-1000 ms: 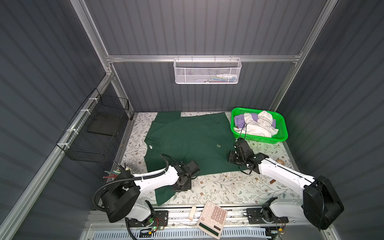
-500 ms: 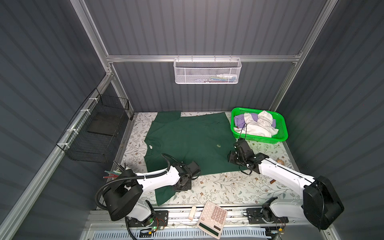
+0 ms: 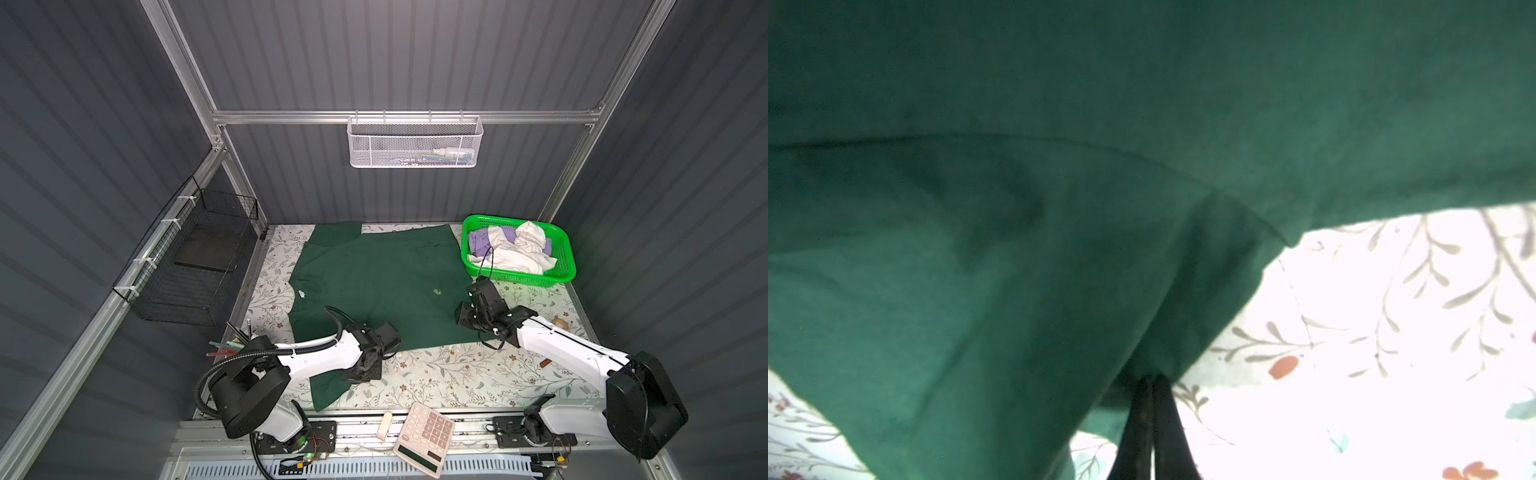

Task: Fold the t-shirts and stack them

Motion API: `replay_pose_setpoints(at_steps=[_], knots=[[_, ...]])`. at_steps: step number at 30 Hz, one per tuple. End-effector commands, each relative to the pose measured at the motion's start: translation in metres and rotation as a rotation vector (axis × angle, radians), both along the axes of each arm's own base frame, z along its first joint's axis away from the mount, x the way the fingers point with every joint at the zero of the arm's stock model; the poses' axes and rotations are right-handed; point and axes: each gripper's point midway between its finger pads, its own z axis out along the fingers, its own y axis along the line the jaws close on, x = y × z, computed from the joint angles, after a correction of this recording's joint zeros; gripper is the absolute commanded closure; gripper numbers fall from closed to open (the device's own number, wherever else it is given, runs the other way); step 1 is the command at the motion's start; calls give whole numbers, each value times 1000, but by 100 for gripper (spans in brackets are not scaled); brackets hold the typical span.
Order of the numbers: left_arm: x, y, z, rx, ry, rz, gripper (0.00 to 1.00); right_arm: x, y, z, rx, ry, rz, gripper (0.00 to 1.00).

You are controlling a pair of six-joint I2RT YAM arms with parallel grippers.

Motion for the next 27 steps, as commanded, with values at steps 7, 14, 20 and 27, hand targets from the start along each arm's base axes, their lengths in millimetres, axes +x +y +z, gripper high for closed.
replay_pose_setpoints(at_steps=[7,14,20,27], knots=[[-24,-85,64,-436,112,-383,84,16,-11,18,-21,-34,-10,53],[86,-24,120,-218,-295,-131,62,32,15,5,28,11,47,56],[192,51,115,-86,-452,140,58,38,31,-27,24,81,69,58],[257,97,65,24,-398,243,58,39,39,-56,-31,176,82,59]])
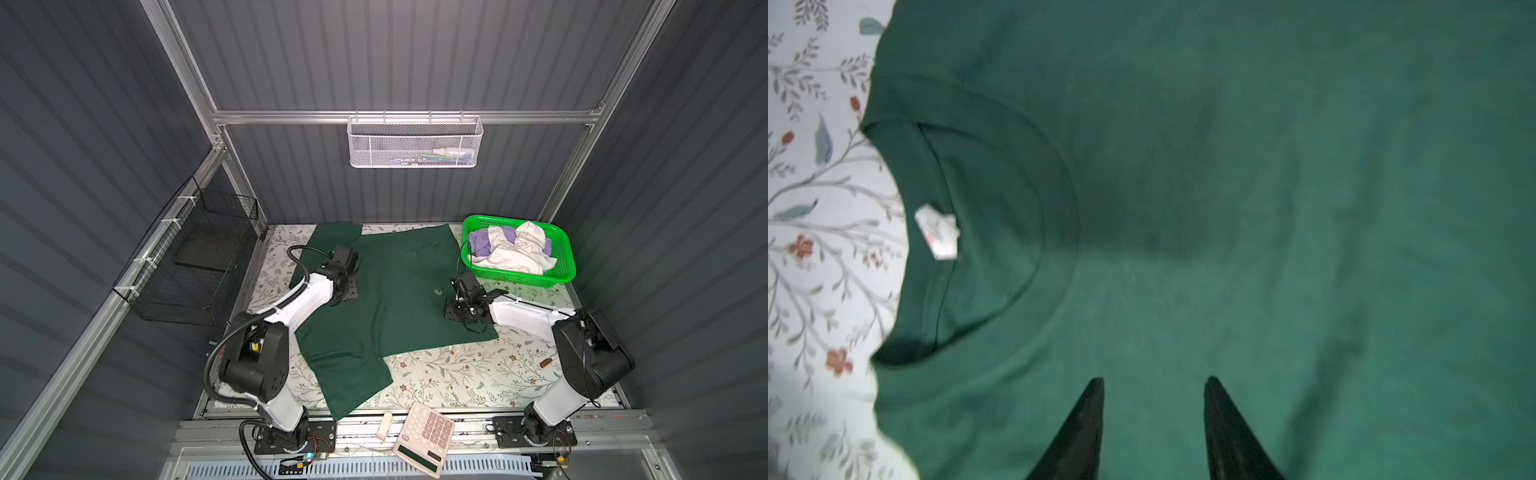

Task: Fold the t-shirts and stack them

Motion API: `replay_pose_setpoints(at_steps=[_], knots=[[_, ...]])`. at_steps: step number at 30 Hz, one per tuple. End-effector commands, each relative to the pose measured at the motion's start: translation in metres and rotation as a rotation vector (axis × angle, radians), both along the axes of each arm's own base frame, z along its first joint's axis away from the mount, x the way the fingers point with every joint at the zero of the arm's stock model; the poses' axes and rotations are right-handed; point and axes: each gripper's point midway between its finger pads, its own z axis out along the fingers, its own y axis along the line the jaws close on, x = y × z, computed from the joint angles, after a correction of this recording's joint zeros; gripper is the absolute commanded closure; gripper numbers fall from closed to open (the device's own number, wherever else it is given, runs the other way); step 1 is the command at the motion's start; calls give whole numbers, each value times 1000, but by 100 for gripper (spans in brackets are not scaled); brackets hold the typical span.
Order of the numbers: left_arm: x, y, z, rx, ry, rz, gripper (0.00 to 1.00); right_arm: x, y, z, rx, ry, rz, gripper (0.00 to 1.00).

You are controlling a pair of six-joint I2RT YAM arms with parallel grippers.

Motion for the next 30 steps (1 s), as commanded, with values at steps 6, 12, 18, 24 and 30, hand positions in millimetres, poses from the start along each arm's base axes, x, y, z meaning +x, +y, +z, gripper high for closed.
replay_pose_setpoints(at_steps=[6,12,18,24,30], knots=[[-9,25,-50,-34,98,52,58,-22,8,-26,9,123,15,60],[-48,31,-76,-100,168,101,58,-58,4,-51,36,230,-6,61],[-105,41,-92,-125,271,178,55,-95,-6,-54,7,293,-35,62],[-156,54,-94,-115,341,253,53,-134,-17,-49,-68,358,-60,62],[-197,60,-90,-143,386,348,53,-162,-49,-38,-171,360,-139,62]])
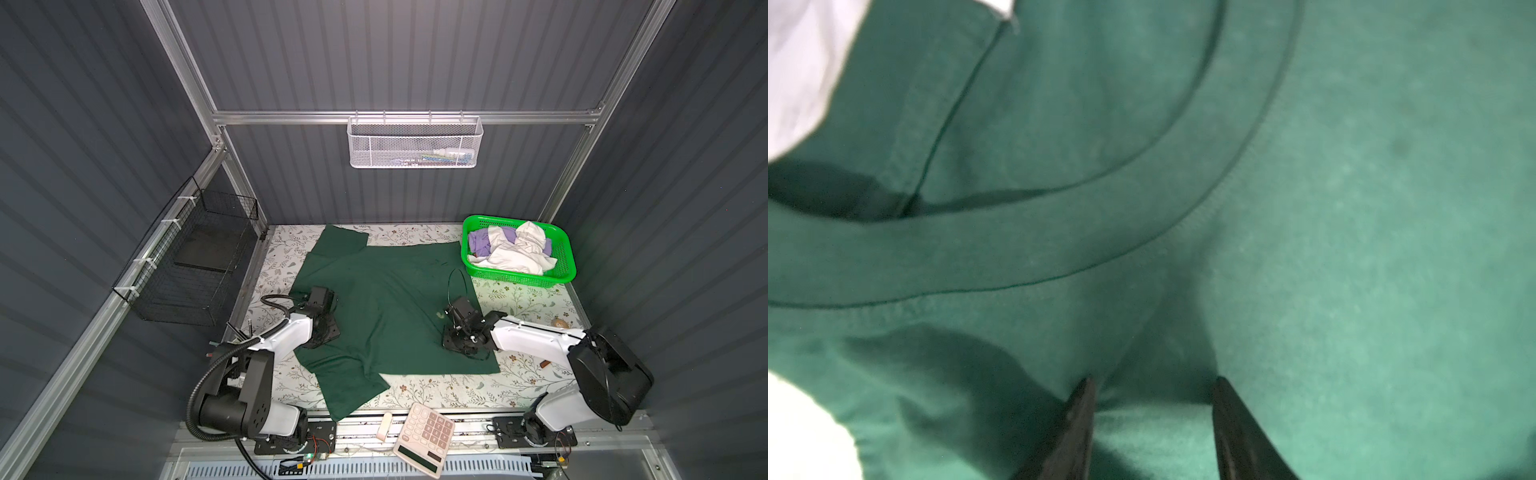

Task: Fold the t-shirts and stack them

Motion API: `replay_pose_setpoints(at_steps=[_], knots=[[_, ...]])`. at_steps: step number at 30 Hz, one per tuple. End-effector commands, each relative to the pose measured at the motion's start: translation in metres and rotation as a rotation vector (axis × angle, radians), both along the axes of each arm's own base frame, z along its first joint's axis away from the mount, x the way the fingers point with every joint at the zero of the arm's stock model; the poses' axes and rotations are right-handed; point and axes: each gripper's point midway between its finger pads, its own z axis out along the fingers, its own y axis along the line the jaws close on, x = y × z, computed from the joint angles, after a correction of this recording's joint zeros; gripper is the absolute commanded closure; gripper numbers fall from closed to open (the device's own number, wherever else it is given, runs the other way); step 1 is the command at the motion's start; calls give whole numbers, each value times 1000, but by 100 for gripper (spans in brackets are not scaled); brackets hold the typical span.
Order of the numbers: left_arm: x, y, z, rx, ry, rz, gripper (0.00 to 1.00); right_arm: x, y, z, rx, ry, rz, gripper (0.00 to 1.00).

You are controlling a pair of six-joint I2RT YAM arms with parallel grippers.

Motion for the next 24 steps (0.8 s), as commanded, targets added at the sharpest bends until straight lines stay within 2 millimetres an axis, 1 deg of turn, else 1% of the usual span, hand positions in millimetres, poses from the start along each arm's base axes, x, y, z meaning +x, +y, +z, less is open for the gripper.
replay_pose_setpoints(at_steps=[1,3,5,6,8,10,11,12,13,14,15,16,17,19,22,24], knots=[[-76,8,-21,-23,257,98,53,-50,-59,-16,-218,152,-86,62],[-82,9,-16,-31,264,113,53,-45,-68,-4,-256,113,-95,61],[-79,9,-4,-32,229,108,52,-32,-69,14,-279,47,-85,61],[-69,7,8,-41,174,96,52,-21,-67,26,-280,2,-79,60],[-42,8,39,-32,51,82,52,4,-57,51,-264,-81,-59,59],[-3,3,76,-28,-94,27,50,37,-40,83,-229,-181,-24,57],[15,3,91,-3,-142,9,48,52,-32,97,-213,-223,-5,56],[37,2,105,28,-187,-27,47,70,-23,111,-197,-262,14,56],[59,-1,115,54,-212,-77,46,88,-15,125,-178,-299,32,56],[80,-5,125,77,-234,-108,46,103,-8,134,-167,-319,47,56],[103,-9,134,100,-258,-142,45,118,-3,138,-164,-326,65,56],[127,-13,137,119,-275,-176,45,135,2,146,-158,-346,81,56],[146,-15,139,140,-285,-193,45,148,5,152,-159,-368,92,56],[192,-17,148,174,-333,-213,44,176,12,163,-170,-426,124,52],[245,-14,141,167,-382,-211,42,208,20,164,-162,-484,151,47],[277,-11,138,154,-435,-210,42,226,23,162,-153,-510,164,44]])
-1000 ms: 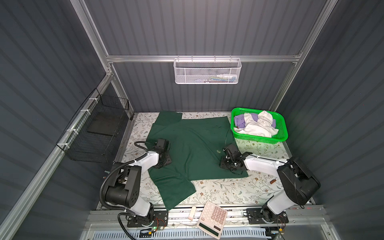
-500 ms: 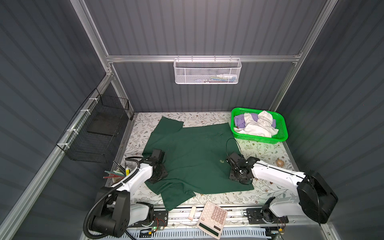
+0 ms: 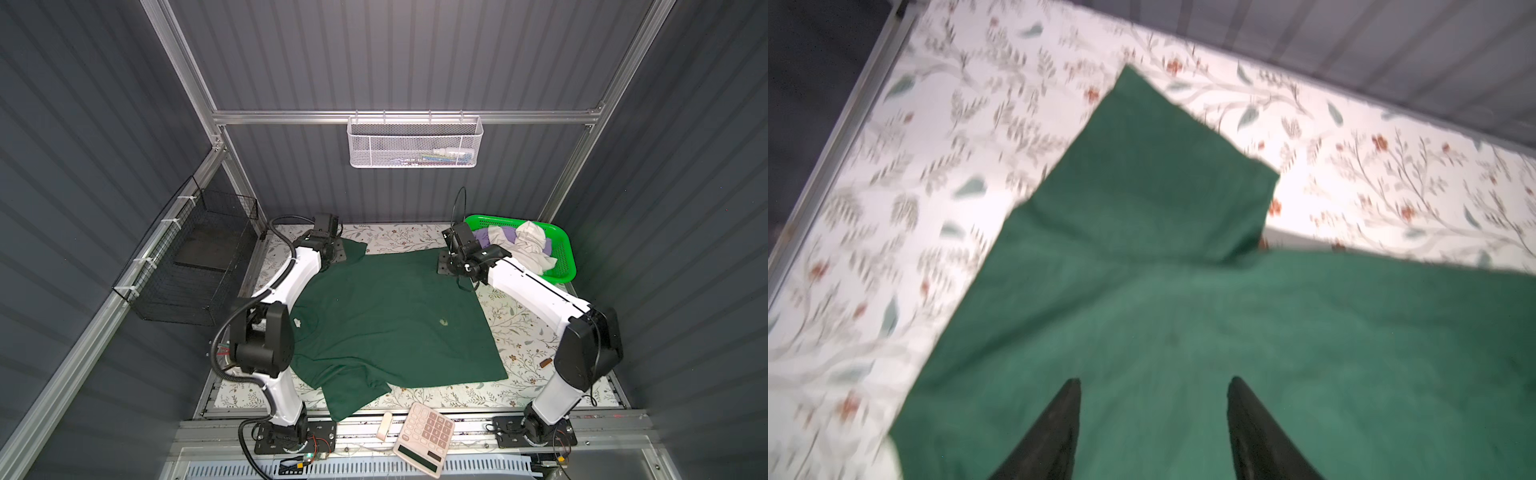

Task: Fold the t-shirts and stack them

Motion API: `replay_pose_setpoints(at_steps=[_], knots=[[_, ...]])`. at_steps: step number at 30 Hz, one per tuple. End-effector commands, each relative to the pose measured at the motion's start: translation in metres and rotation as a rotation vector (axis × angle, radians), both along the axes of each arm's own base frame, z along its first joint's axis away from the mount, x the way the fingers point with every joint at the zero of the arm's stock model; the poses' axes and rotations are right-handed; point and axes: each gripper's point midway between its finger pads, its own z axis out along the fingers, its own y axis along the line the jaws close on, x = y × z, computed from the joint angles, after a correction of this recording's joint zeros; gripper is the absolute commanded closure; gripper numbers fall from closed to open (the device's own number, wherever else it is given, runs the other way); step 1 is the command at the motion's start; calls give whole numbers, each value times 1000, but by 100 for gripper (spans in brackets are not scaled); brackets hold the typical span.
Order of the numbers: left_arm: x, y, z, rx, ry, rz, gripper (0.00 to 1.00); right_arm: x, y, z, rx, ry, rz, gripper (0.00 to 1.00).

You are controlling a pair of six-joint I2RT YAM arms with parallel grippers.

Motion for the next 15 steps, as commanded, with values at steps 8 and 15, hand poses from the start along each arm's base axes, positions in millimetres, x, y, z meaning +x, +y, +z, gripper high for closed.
replay_pose_setpoints(at_steps=[8,15], knots=[[128,34,-39,23,-116,-48,41,51,2,-18,-5,-34,76,43],[164,48,-81,-6,-90,-19,41,44,-3,-24,5,-8,72,43]])
